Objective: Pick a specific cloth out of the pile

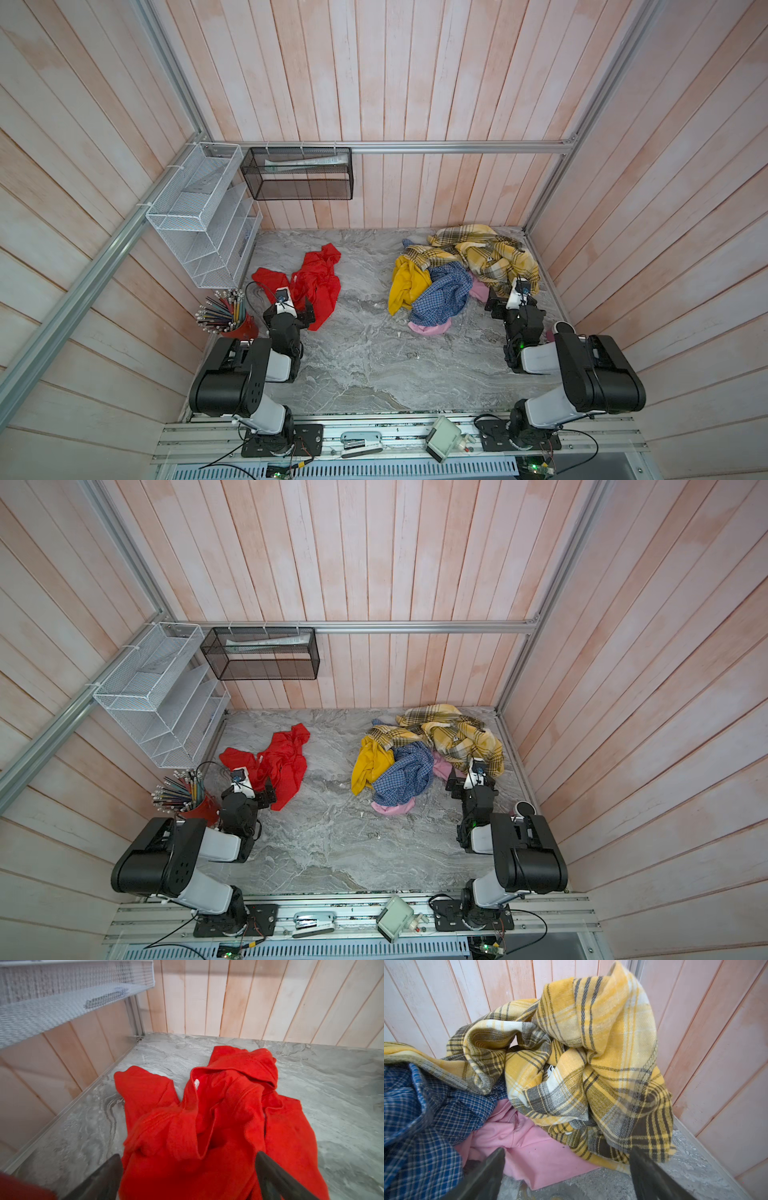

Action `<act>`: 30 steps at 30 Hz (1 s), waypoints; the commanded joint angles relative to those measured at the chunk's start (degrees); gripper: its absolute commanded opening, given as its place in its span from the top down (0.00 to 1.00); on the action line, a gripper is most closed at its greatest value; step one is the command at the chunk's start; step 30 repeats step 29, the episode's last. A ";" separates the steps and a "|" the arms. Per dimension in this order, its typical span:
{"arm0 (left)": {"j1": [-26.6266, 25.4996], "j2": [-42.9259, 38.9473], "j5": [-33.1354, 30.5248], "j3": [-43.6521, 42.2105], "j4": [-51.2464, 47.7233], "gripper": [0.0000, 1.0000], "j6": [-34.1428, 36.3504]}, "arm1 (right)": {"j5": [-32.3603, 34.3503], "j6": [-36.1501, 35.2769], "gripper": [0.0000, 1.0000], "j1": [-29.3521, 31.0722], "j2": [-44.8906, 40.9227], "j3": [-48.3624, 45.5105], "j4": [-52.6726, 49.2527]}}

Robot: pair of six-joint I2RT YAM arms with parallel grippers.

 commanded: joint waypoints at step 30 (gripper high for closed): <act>1.23 -1.14 1.30 2.28 0.70 0.00 -0.94 | -0.49 0.15 0.06 -0.24 -0.43 0.27 -0.70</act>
